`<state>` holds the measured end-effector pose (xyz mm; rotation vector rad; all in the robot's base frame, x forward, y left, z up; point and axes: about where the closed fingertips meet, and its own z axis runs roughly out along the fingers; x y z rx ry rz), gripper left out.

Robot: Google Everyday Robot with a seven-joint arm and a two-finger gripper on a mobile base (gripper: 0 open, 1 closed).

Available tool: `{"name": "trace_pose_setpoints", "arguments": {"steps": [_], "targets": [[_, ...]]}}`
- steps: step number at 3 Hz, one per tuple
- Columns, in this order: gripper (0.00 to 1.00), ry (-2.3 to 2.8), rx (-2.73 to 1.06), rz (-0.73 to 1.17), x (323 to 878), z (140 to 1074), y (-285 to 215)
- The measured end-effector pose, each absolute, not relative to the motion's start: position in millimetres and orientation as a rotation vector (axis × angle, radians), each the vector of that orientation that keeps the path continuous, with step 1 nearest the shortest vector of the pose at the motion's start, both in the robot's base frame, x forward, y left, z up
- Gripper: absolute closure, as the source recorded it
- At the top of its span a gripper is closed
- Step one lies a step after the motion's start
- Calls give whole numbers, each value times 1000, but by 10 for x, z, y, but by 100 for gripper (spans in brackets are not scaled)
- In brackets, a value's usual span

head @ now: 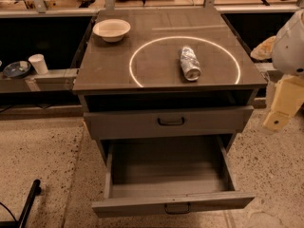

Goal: Close middle drawer

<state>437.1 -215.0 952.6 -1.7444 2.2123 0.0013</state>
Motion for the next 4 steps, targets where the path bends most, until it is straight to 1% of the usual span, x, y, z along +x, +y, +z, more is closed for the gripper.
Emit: {"name": "trace_pose_setpoints", "arguments": {"steps": [1, 2, 3, 4], "targets": [[0, 2177, -1774, 88, 4284, 9119, -2115], [0, 2196, -1780, 74, 4155, 8463, -2147], [0, 2235, -1730, 120, 4015, 7997, -2208], [0, 2228, -1716, 113, 4043, 8011, -2200]]}}
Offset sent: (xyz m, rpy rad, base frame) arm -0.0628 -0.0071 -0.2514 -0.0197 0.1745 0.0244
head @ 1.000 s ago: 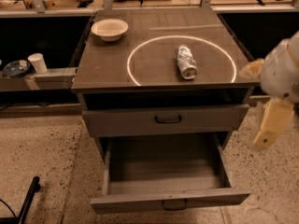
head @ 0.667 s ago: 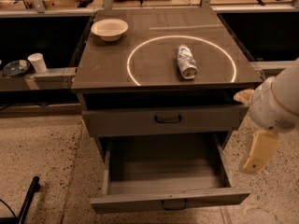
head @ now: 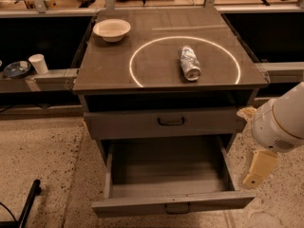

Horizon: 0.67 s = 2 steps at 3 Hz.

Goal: Close middle drawer

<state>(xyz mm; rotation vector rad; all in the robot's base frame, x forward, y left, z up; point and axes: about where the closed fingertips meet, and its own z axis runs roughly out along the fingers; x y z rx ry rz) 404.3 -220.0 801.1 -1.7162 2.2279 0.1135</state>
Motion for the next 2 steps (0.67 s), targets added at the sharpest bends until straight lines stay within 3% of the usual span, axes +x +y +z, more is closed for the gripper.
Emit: {"name": "trace_pose_setpoints", "arguments": {"steps": [1, 2], "targets": [[0, 2167, -1708, 178, 4070, 7972, -2168], [18, 2006, -1675, 366, 4175, 7598, -1902]]}}
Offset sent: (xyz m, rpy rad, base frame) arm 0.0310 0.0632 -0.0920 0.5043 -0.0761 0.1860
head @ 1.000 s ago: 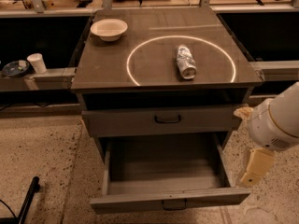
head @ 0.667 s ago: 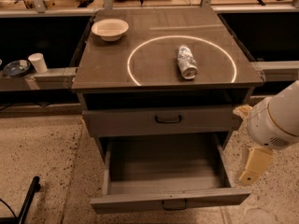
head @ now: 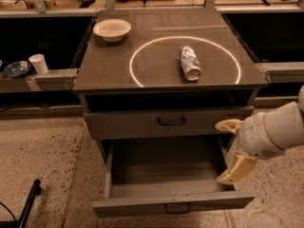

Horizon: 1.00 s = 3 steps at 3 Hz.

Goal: Close middle drawer

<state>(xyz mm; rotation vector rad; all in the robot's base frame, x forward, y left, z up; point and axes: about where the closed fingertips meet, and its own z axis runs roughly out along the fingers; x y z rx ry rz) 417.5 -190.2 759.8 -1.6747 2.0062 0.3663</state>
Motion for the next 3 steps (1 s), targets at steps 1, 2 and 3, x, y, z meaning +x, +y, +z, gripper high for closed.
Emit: {"name": "trace_pose_setpoints", "arguments": {"steps": [1, 2, 3], "targets": [[49, 1856, -1694, 471, 4211, 6947, -1457], [72, 1836, -1705, 474, 4164, 6437, -1249], [96, 1839, -1692, 458, 4195, 6402, -1247]]}}
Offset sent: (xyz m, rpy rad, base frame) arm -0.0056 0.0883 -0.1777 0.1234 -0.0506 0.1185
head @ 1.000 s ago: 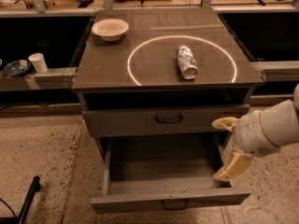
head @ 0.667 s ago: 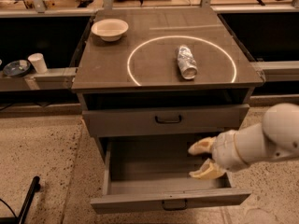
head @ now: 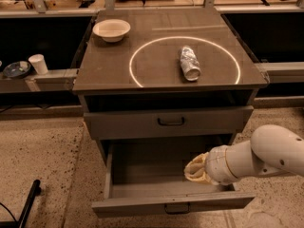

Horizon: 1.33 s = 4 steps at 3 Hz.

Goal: Close middle drawer

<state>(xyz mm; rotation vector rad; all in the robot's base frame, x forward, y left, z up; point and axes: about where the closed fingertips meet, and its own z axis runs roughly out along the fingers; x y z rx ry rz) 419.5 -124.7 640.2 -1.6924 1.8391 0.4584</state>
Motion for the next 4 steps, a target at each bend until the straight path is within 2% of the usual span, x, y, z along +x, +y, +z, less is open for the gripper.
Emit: {"name": "trace_pose_setpoints", "arguments": {"steps": [1, 2, 4], "targets": [[100, 1839, -1692, 458, 4194, 6401, -1246], [100, 1874, -1706, 408, 4143, 6291, -1271], [100, 2008, -1774, 248, 3818, 5460, -1558]]}}
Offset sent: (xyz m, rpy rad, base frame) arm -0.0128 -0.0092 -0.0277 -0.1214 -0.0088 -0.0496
